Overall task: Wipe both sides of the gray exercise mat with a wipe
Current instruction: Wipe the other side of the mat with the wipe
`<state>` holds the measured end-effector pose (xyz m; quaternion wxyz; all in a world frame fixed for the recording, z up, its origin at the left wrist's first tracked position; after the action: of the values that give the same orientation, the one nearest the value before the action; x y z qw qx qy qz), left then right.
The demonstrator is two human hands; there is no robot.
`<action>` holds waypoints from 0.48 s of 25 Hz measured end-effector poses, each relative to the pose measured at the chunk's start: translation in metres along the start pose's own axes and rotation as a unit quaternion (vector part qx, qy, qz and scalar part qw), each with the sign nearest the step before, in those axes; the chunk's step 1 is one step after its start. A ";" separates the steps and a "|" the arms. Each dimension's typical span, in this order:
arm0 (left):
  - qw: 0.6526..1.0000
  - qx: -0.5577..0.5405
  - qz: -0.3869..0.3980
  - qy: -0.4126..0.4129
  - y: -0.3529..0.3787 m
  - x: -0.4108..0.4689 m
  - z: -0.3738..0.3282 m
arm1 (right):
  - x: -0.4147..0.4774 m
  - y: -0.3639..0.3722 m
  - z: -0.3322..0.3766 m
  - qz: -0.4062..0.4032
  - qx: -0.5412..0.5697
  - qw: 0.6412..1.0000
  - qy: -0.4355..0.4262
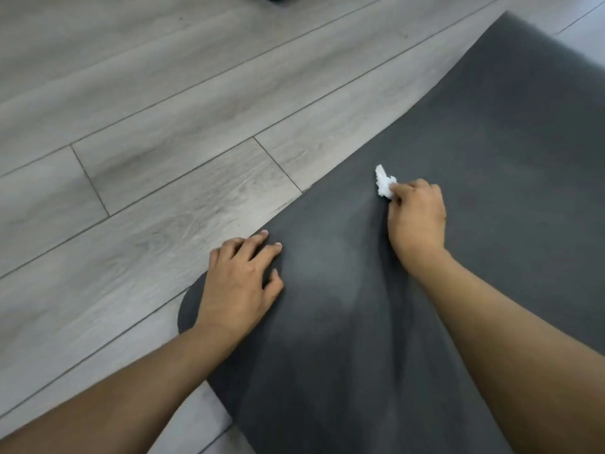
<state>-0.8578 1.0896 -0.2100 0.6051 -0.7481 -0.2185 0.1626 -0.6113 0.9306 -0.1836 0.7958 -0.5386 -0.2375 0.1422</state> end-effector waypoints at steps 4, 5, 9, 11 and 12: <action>0.999 -0.034 -0.024 -0.011 0.004 -0.007 0.006 | -0.152 0.019 0.129 0.089 0.102 0.964 -0.231; 0.998 -0.044 -0.033 0.001 0.005 -0.009 0.008 | -0.185 0.016 0.142 0.121 0.125 0.947 -0.271; 0.998 -0.056 -0.036 0.009 0.004 -0.005 0.009 | -0.172 0.006 0.117 0.146 0.090 0.879 -0.446; 0.998 -0.050 -0.031 -0.019 0.003 -0.003 0.005 | -0.100 -0.004 0.066 0.060 0.050 0.933 -0.352; 0.998 -0.042 -0.030 -0.025 0.002 -0.002 0.002 | -0.063 -0.013 0.032 0.019 0.036 0.972 -0.233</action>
<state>-0.8604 1.0896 -0.2124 0.5719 -0.7619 -0.2624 0.1535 -0.6820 0.9209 -0.1754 0.7342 -0.4664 -0.4011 0.2874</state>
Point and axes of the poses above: each hand's wrist, its own x-axis towards the middle knuckle, its own y-axis out of the palm, z = x × y, the point moved 7 cm from there along x, towards the middle knuckle, and after that the axes turned 4 degrees about -y, right-handed, at the moved point
